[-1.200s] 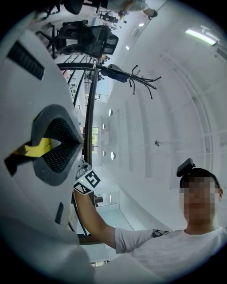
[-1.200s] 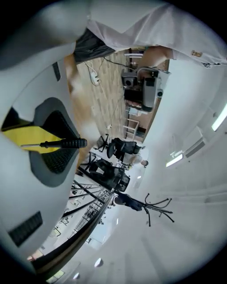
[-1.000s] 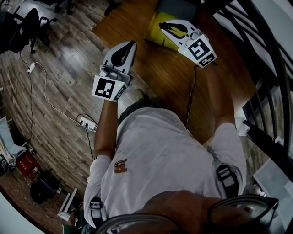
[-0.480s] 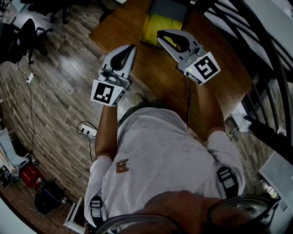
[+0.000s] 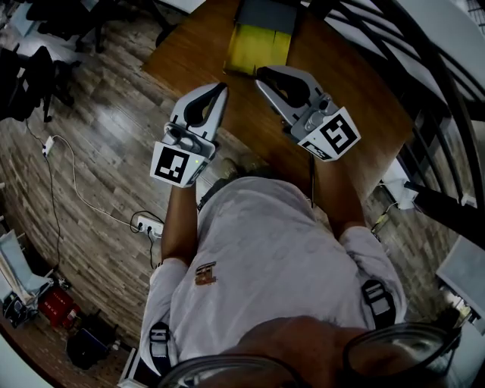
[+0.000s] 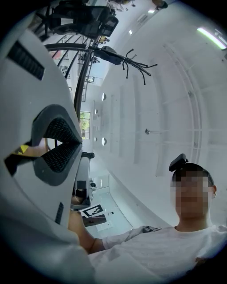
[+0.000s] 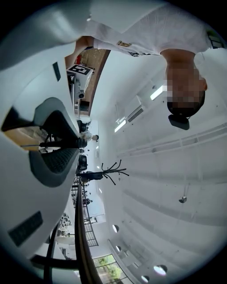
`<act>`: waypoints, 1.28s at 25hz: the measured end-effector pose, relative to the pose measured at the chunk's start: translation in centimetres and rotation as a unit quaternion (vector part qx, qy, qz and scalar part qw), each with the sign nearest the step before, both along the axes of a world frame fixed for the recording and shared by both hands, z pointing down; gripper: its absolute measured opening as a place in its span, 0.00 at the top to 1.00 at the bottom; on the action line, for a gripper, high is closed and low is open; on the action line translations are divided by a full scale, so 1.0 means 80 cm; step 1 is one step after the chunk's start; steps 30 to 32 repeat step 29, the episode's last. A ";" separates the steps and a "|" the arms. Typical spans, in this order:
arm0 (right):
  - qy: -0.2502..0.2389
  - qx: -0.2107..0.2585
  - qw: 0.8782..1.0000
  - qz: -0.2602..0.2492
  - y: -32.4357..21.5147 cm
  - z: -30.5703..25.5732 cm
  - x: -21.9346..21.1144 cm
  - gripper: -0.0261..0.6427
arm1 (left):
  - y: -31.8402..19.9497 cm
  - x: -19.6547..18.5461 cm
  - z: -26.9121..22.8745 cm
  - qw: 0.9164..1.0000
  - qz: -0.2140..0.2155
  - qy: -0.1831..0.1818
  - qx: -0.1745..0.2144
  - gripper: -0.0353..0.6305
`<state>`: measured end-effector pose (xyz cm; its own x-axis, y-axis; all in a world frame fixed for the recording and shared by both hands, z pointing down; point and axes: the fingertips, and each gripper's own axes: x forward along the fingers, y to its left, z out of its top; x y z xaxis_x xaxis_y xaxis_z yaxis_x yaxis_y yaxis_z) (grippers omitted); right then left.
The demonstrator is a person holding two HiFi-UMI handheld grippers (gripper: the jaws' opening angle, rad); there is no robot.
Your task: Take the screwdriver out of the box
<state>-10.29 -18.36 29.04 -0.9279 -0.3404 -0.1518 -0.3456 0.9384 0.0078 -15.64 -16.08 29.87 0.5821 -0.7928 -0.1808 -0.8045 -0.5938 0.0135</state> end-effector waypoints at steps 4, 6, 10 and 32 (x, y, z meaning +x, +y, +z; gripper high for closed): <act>-0.011 -0.009 1.000 0.006 0.014 0.005 0.002 0.84 | 0.005 0.005 -0.003 1.000 0.008 0.003 0.001 0.92; -0.011 -0.012 1.000 0.009 0.021 0.009 0.003 0.84 | 0.008 0.009 -0.002 1.000 0.014 0.003 0.000 0.92; -0.009 -0.019 1.000 0.014 0.033 0.018 0.004 0.84 | 0.014 0.016 -0.001 1.000 0.025 0.004 -0.001 0.92; -0.009 -0.023 1.000 0.008 0.063 0.020 0.001 0.84 | 0.036 0.016 0.001 0.999 0.040 0.002 -0.004 0.92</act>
